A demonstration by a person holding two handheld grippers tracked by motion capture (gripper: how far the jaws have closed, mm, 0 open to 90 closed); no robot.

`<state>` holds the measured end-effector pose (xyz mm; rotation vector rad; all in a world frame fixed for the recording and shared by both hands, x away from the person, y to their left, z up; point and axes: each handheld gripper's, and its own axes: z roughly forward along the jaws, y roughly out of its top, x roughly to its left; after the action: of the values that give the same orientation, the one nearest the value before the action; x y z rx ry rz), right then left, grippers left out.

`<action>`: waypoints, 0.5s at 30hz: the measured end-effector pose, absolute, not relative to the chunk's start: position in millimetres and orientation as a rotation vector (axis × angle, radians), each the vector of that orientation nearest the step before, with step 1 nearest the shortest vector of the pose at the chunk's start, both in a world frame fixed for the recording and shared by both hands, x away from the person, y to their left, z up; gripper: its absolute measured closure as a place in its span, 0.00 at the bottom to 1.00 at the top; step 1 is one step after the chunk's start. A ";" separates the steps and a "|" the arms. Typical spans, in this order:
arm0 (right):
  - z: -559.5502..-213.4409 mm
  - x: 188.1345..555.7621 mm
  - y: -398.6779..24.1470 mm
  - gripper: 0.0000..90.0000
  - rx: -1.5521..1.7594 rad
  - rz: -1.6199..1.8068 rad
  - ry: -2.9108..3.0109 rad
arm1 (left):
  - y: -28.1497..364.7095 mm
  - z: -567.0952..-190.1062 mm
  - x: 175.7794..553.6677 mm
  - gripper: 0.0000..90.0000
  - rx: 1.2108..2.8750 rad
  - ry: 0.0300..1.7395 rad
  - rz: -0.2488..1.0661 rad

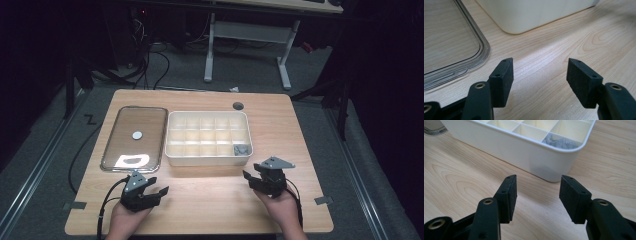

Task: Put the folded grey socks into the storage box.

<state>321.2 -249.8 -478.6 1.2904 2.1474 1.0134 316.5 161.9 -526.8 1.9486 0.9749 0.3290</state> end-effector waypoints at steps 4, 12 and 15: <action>-495.5 309.4 -248.7 0.50 1.288 1.067 2.101 | 161.5 -526.0 313.7 0.43 1.945 0.957 0.340; -513.7 273.9 -249.8 0.50 1.203 1.186 1.976 | 161.1 -527.0 311.0 0.43 1.937 0.941 0.331; -520.1 272.2 -250.0 0.49 1.220 1.144 1.994 | 157.9 -527.9 311.0 0.43 1.946 0.930 0.327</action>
<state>272.2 -250.0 -520.1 1.2196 1.9939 1.1438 311.0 157.9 -527.9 1.9461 0.9302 0.3274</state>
